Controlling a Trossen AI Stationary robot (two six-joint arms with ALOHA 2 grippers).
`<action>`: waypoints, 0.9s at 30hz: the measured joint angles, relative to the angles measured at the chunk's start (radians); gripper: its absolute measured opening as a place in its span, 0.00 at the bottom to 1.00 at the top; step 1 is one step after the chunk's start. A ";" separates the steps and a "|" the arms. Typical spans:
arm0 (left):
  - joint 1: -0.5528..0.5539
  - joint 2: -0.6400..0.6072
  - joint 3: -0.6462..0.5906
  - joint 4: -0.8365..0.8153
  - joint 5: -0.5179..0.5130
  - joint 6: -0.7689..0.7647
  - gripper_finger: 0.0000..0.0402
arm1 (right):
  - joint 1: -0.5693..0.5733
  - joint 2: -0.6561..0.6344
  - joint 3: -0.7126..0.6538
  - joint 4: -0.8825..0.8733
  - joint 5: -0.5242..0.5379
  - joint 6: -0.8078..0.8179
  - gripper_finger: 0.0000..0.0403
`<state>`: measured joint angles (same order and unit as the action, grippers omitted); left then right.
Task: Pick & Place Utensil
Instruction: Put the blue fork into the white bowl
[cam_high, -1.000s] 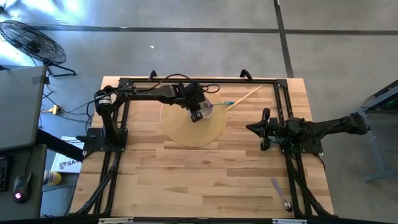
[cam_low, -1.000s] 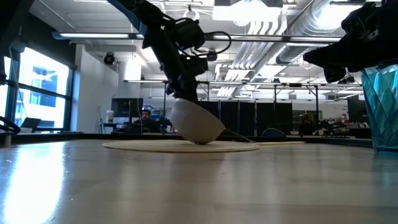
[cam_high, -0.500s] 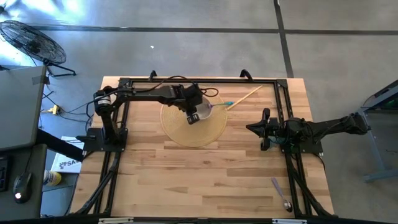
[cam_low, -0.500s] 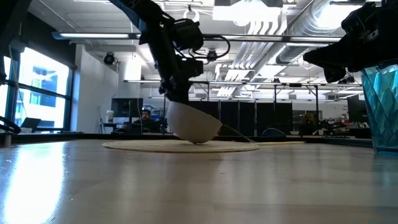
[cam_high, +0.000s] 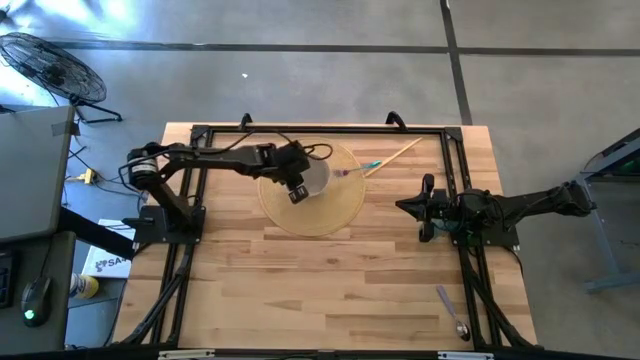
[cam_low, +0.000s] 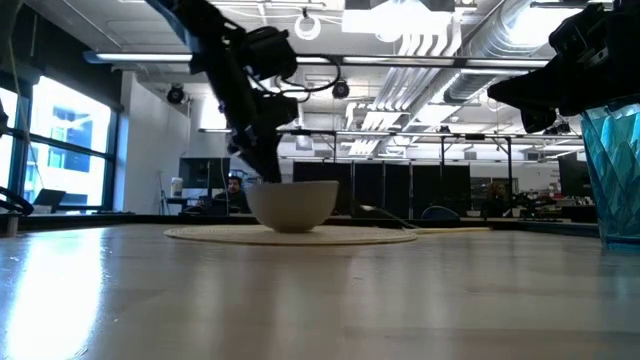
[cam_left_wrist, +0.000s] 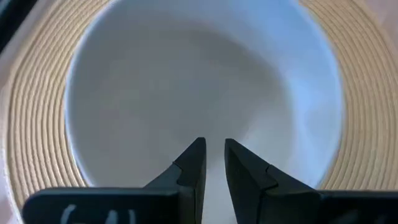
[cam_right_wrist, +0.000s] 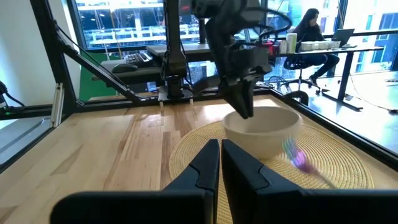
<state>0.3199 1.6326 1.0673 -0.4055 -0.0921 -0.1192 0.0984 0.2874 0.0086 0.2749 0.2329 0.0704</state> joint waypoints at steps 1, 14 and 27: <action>0.000 -0.011 -0.021 0.026 0.000 -0.003 0.14 | 0.000 0.000 0.000 0.000 0.000 0.000 0.03; 0.000 -0.046 -0.020 0.058 0.018 0.007 0.14 | 0.000 0.000 0.000 0.000 0.000 0.000 0.03; -0.060 -0.038 0.095 0.311 0.060 0.019 0.14 | 0.000 0.000 0.000 0.000 0.000 0.000 0.03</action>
<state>0.2598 1.5951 1.1620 -0.0949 -0.0320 -0.0999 0.0986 0.2874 0.0085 0.2745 0.2330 0.0704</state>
